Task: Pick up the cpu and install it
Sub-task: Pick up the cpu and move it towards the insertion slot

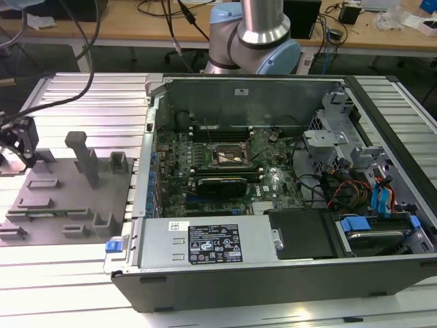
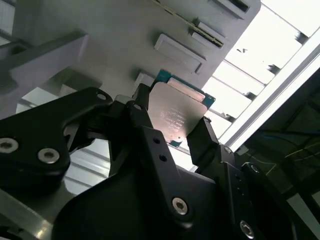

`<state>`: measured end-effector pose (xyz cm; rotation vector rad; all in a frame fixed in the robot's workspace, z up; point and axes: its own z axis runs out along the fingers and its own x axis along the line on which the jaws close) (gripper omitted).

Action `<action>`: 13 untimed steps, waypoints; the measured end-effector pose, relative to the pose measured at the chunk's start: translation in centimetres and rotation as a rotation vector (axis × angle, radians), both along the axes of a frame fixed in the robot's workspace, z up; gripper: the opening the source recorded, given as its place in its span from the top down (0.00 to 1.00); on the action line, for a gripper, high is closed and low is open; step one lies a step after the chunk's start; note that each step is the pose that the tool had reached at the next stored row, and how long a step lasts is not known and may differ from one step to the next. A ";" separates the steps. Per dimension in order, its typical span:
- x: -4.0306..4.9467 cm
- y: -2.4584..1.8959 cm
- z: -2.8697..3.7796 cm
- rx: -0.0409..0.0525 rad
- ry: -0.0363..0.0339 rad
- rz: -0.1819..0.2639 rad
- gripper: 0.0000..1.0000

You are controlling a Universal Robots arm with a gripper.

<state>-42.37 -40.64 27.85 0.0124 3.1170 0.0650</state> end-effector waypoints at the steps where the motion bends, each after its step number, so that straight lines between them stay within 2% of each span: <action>1: 0.00 0.01 0.26 0.0000 0.0000 0.000 0.45; 5: 0.00 0.06 1.28 -0.0001 0.0000 0.000 0.45; 8: 0.00 0.26 5.23 0.0000 -0.0002 0.000 0.45; 13: 0.00 0.43 6.81 -0.0001 -0.0002 0.000 0.45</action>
